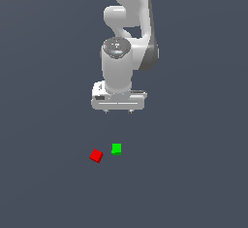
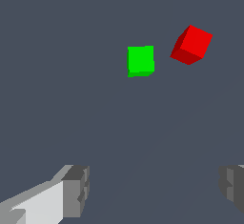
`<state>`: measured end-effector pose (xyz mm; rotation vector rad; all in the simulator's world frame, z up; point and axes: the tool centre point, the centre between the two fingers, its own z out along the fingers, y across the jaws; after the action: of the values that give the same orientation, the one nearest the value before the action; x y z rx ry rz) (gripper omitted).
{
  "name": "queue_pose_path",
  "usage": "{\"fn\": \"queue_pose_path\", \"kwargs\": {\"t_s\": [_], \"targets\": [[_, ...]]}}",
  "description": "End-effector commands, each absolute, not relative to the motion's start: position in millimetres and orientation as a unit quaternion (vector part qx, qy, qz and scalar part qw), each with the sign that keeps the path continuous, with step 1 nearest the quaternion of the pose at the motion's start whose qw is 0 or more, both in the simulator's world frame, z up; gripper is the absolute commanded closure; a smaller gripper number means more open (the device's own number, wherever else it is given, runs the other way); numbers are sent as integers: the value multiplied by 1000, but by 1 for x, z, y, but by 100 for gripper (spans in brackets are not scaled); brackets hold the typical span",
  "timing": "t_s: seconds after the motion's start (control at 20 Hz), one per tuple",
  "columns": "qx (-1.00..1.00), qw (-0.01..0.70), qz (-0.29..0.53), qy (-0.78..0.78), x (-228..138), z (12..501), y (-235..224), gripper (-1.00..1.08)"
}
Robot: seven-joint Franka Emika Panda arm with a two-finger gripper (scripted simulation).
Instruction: Stack the red cube on top of the green cube.
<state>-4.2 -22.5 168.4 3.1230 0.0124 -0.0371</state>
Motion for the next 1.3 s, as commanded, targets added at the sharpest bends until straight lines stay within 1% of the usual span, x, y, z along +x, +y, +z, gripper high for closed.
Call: {"fn": "queue_pose_path", "kwargs": {"t_s": [0.0, 0.25, 0.55, 1.25], "targets": [[1000, 9, -12, 4, -4, 168, -22, -92], [1000, 9, -12, -2, 0, 165, -24, -92], [1000, 8, -10, -23, 16, 155, -32, -92], [993, 4, -5, -115, 82, 109, -74, -92]]}}
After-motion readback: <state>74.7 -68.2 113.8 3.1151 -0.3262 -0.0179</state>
